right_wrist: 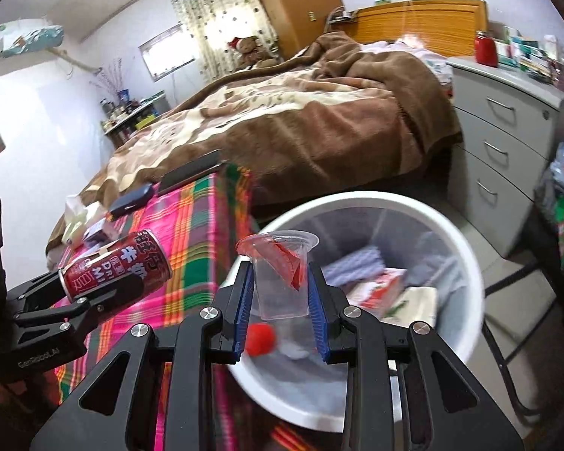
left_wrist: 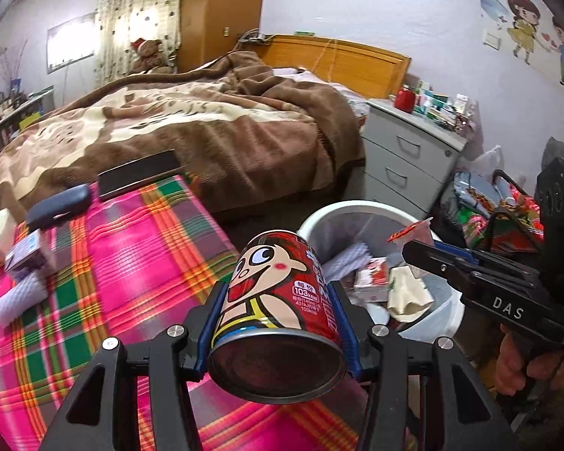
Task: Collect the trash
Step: 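Carry the can with the left tool while the right tool carries the cup over the bin, then open the left tool to drop the can while the right tool drops the cup into the bin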
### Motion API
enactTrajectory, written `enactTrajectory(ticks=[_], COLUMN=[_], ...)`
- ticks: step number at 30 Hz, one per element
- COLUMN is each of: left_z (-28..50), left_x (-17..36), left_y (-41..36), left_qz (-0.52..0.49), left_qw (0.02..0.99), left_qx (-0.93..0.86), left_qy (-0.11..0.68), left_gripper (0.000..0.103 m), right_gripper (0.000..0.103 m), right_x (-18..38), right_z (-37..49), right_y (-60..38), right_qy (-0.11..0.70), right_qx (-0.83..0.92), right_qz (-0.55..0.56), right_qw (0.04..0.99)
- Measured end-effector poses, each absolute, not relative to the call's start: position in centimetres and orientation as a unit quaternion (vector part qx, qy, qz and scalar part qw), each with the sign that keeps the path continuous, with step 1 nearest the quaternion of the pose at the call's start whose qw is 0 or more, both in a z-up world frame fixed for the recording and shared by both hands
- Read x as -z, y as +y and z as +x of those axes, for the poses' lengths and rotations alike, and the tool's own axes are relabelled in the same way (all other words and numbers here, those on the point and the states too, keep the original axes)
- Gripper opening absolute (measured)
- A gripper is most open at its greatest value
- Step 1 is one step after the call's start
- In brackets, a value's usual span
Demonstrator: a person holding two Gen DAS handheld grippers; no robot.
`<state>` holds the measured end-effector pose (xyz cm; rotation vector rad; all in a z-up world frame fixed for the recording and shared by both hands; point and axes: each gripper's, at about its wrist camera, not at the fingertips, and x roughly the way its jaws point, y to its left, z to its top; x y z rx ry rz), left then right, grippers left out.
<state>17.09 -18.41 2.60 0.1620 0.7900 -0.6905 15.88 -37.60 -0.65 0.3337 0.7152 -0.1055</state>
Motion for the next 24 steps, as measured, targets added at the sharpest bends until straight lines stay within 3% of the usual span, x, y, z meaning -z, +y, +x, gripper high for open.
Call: enactTrajectory(ticks=[24], left_z=[16.3], left_x=[1.0], left_y=[-29.0], left_qz=[0.112], left_qw=[0.822], left_qx=[0.383], left_qy=[0.405], left_gripper=[0.053], right_gripper=[0.031], right_x=[3.6], right_z=[14.6], right_y=[-43.8], right_qy=[0.391], right_qx=[0.124], right_qz=[0.178], right_qw=[0.894])
